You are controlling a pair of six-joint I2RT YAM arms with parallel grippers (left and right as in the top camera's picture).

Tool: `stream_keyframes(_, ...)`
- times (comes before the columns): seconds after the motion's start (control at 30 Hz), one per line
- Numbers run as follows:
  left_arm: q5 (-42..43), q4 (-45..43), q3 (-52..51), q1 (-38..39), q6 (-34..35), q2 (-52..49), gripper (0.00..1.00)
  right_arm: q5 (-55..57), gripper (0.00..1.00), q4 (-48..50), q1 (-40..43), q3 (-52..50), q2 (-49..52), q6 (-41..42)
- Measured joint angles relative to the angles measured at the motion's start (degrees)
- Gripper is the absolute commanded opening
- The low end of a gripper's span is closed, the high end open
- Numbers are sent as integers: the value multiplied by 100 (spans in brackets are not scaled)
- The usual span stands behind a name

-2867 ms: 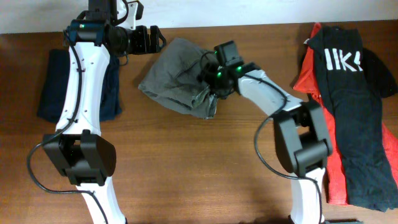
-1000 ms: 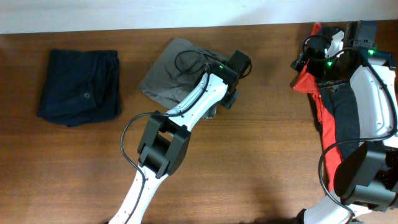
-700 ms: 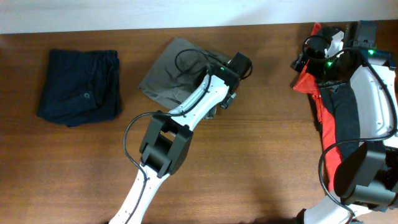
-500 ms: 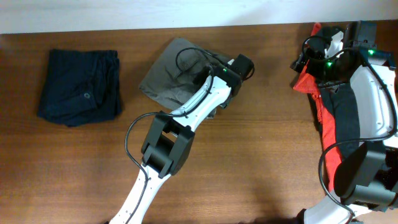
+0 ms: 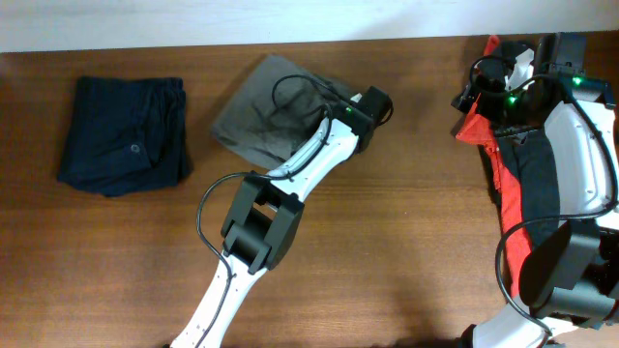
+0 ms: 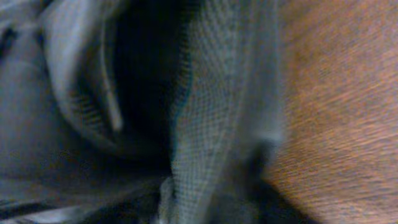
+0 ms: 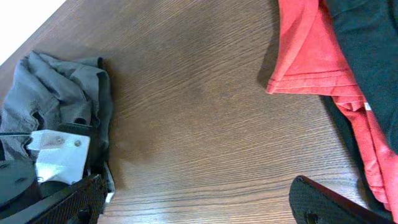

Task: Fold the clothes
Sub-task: 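Carry the shorts left and place them on the navy garment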

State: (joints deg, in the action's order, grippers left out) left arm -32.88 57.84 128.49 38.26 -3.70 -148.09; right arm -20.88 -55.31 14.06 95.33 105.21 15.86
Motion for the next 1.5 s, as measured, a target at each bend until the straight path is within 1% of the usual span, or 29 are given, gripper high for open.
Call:
stream_keyframes(0.03, -50, -13, 0, -9, 2, -42, 0, 4, 99, 0, 0, 0, 0, -2)
stream_keyframes(0.17, -109, -24, 24, -22, -127, -79, 0, 4, 99, 0, 0, 0, 0, -2)
stream_keyframes(0.3, -55, 332, 435, -68, -146, -229, 0, 2, 99, 0, 0, 0, 0, -4)
stream_keyframes(0.47, 103, 1620, 2107, -367, -192, -498, 0, 2, 99, -2, 0, 0, 0, -2)
stream_keyframes(0.53, 116, 1996, 3254, -645, -190, -518, 0, 2, 99, -4, 0, 0, 0, -7)
stream_keyframes(0.63, 120, 2358, 4476, -1016, -192, -518, 0, 2, 99, -2, 0, 0, 0, -2)
stream_keyframes(0.7, 120, 2378, 4909, -1241, -214, -437, 0, 2, 99, 0, 0, 0, 0, -4)
stream_keyframes(0.97, 136, 2546, 4996, -1878, -367, 155, 0, 2, 99, -2, 0, 0, 0, -4)
stream_keyframes(1.13, 48, 2579, 4996, -2260, -577, 601, 0, 2, 99, -61, 0, 0, 0, -2)
stream_keyframes(1.33, -529, 2422, 4999, -2787, -1113, 1115, 0, 0, 98, -142, 0, 0, 0, -7)
stream_keyframes(1.5, -634, 2337, 4972, -3410, -1530, 1150, 0, 2, 99, -122, 0, 0, 0, -4)
